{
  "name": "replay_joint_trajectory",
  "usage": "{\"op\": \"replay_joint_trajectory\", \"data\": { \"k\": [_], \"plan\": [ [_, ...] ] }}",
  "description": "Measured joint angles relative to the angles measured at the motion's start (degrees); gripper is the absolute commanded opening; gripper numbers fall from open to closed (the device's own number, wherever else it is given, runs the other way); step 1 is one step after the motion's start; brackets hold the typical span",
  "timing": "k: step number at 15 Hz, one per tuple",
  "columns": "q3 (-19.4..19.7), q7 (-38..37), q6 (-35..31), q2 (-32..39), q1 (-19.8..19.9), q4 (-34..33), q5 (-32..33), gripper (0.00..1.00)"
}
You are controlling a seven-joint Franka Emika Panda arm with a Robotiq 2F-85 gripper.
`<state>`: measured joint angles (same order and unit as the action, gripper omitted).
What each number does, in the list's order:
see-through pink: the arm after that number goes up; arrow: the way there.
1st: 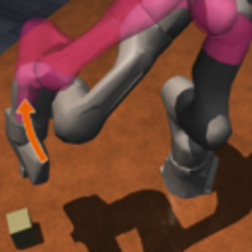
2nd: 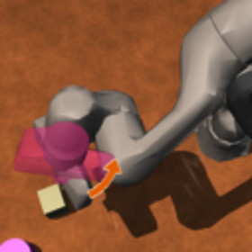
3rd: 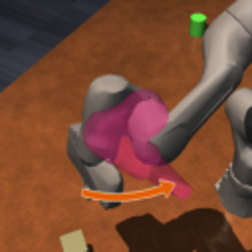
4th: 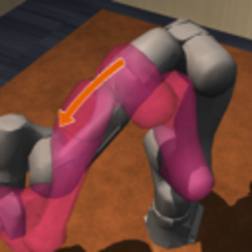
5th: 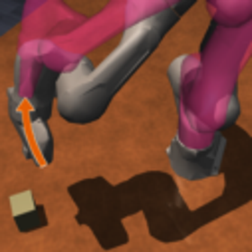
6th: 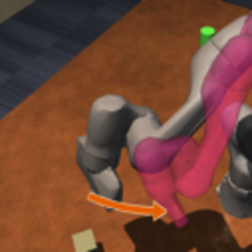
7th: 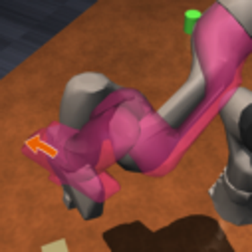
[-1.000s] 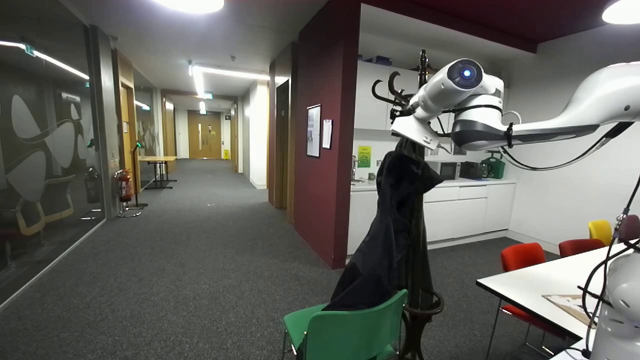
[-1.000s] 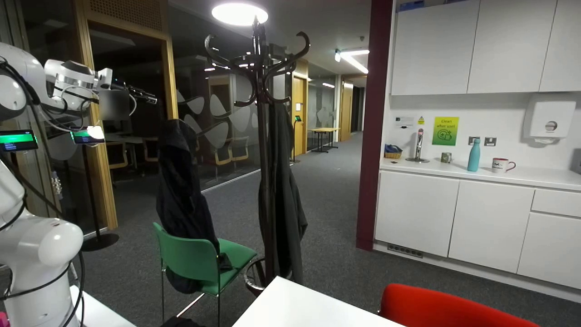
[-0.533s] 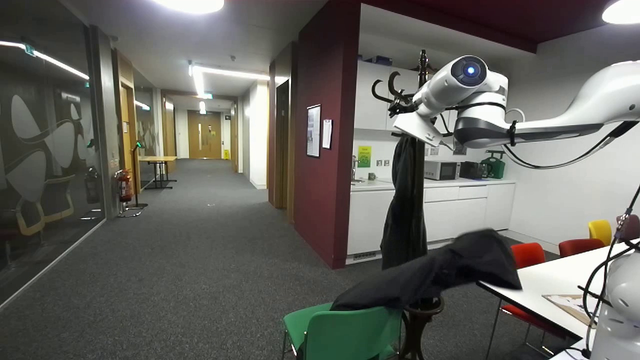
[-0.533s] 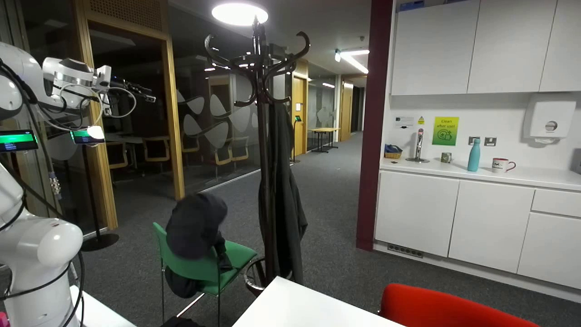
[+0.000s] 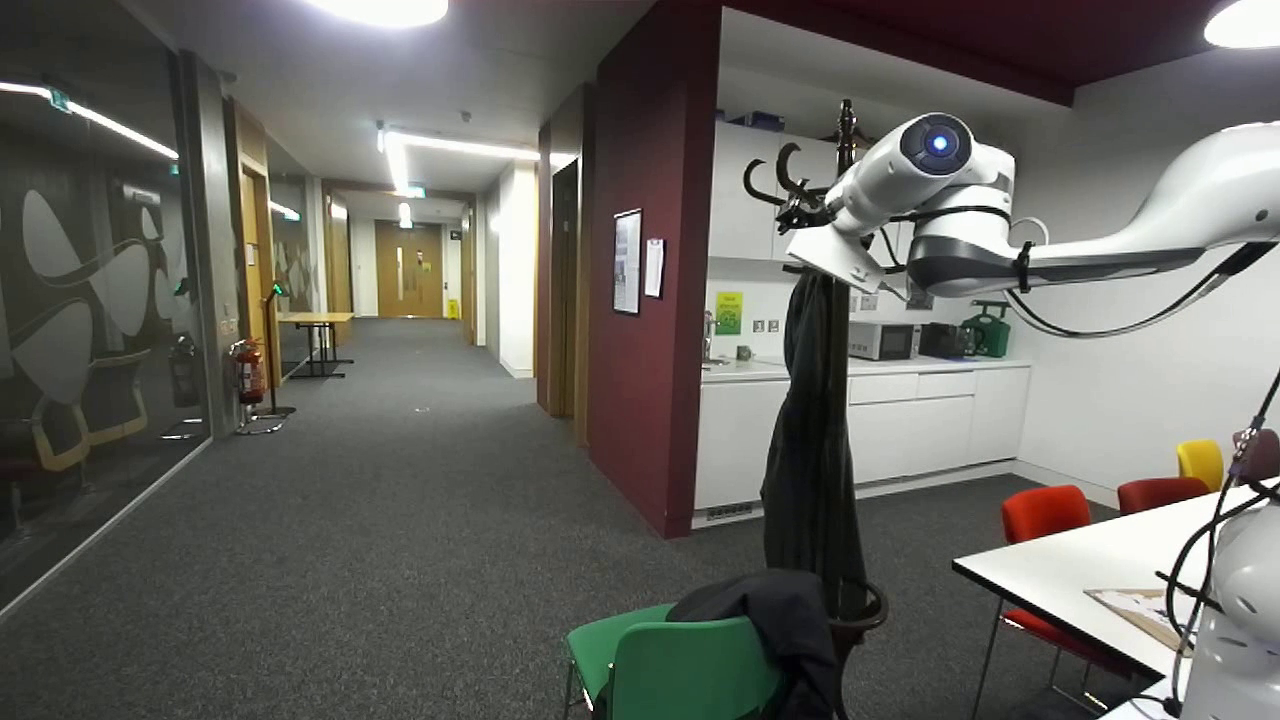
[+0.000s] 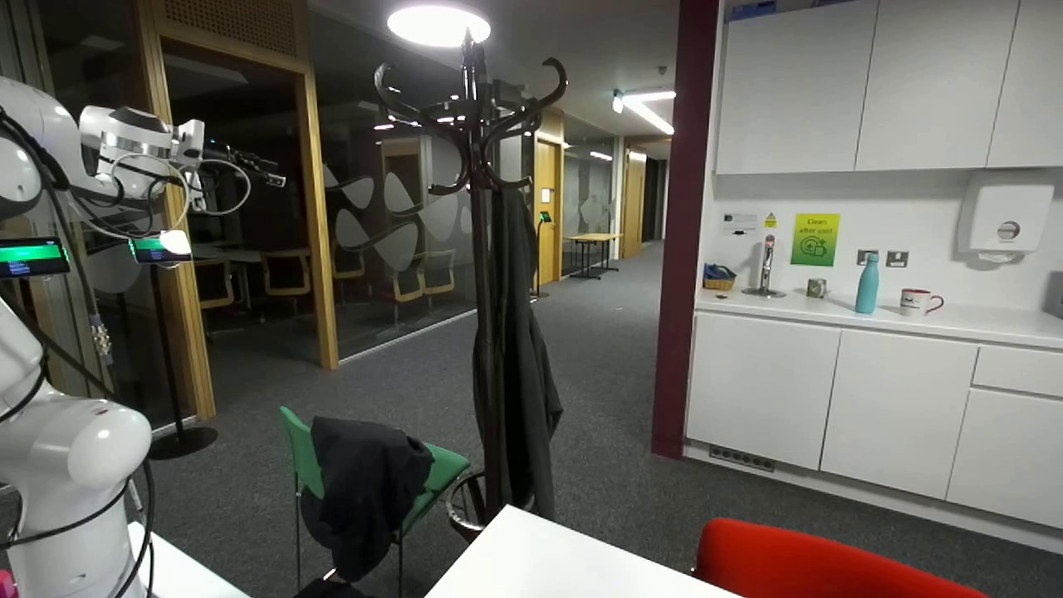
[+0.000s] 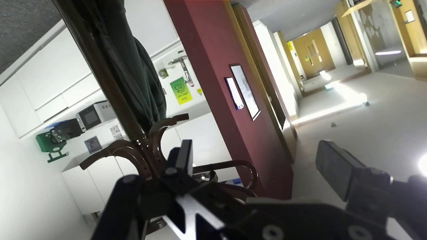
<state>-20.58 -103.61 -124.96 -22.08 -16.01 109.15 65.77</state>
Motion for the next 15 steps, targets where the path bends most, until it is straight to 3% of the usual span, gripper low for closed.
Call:
{"op": "replay_joint_trajectory", "data": {
  "k": [4, 6, 11, 15],
  "plan": [
    [0.05, 0.67, -0.43, 0.22, 0.13, 0.0, -0.41, 1.0],
    [0.62, 3.99, -2.86, 0.72, 0.1, 0.0, -3.74, 1.0],
    [5.05, 18.02, -12.97, 2.42, -0.17, 0.04, -20.61, 1.0],
    [7.67, 34.94, -11.92, 3.37, -0.56, 0.1, -33.1, 1.0]
  ]
}}
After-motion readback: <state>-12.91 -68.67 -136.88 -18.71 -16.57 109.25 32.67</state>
